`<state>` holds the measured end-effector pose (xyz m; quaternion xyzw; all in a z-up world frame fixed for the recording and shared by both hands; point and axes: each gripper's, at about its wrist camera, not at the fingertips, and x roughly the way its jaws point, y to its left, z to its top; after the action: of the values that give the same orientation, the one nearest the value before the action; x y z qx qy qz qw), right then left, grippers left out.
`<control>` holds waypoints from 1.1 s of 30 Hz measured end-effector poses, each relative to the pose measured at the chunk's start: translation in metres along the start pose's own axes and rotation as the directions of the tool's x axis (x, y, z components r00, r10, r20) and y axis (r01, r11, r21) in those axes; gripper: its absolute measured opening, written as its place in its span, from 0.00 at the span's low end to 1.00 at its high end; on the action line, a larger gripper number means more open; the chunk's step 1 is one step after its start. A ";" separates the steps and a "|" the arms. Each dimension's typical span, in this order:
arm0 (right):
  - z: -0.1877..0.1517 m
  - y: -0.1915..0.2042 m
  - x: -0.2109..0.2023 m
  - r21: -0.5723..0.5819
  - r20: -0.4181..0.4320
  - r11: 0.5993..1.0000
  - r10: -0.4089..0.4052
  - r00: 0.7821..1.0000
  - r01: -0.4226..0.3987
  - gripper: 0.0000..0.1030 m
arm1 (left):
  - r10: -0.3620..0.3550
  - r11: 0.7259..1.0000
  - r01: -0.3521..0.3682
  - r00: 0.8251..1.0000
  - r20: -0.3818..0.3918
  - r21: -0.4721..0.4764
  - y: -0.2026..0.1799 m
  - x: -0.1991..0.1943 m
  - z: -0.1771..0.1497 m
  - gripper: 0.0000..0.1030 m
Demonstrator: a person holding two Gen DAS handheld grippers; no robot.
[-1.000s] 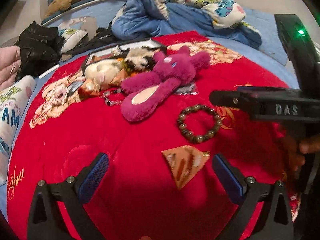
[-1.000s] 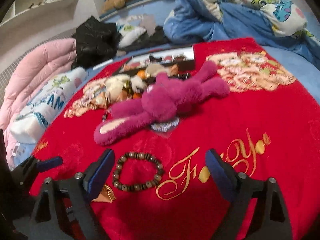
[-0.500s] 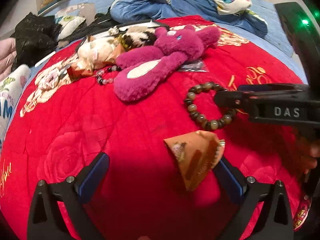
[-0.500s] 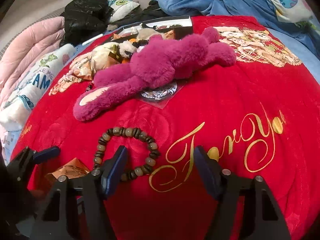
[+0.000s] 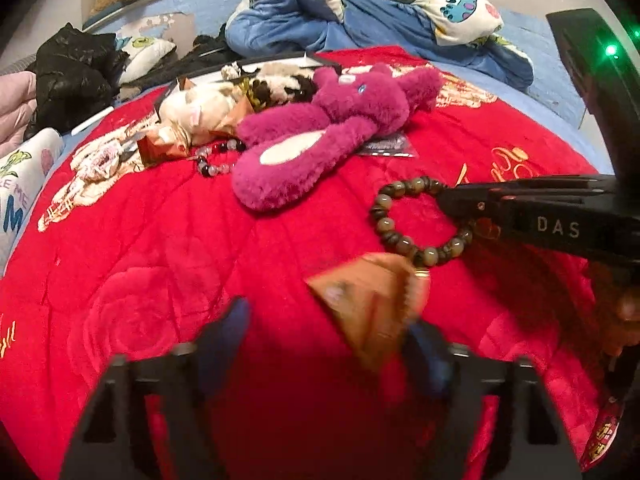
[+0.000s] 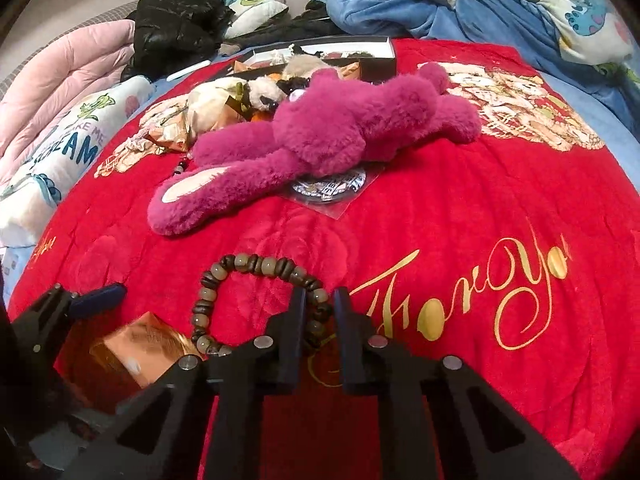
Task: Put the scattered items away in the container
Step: 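Move left tool toward tan paper packet while right tool approaches bead bracelet, then close left tool on tan paper packet while right tool grasps bead bracelet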
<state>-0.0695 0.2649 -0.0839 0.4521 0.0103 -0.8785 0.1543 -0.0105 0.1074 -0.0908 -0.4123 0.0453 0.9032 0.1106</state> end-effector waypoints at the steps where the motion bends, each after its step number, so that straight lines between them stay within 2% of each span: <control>1: 0.000 0.000 -0.001 -0.002 0.003 1.000 0.002 1.000 -0.002 0.13 | -0.002 1.000 0.002 1.000 0.005 0.000 0.000 -0.001 0.000 0.52; 2: 0.000 0.001 -0.002 -0.002 0.006 1.000 0.004 1.000 -0.004 0.13 | -0.001 1.000 0.001 1.000 0.009 0.001 0.000 -0.003 0.000 0.41; 4: 0.000 0.001 -0.005 -0.003 0.017 1.000 0.010 1.000 -0.010 0.13 | 0.001 1.000 -0.001 1.000 0.018 -0.009 0.002 -0.005 0.000 0.31; 8: 0.003 0.000 -0.013 0.002 0.044 0.999 0.032 0.999 -0.032 0.13 | -0.020 0.999 0.021 0.999 0.025 -0.041 0.009 -0.011 0.003 0.22; 11: 0.003 0.000 -0.018 0.006 0.064 0.999 0.052 0.997 -0.052 0.13 | -0.039 0.997 0.040 0.999 0.031 -0.058 0.011 -0.017 0.003 0.21; 18: 0.005 0.001 -0.031 0.002 0.098 0.991 0.130 0.987 -0.130 0.13 | -0.033 0.999 0.035 0.998 0.060 -0.041 0.012 -0.026 0.006 0.20; 33: 0.009 0.013 -0.054 -0.038 0.183 0.979 0.204 0.962 -0.201 0.12 | -0.009 0.996 0.017 0.995 0.097 -0.083 0.027 -0.035 0.010 0.20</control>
<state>-0.0436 0.2654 -0.0339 0.3654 -0.0422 -0.8962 0.2479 -0.0022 0.0772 -0.0575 -0.3730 -0.0007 0.9223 0.1010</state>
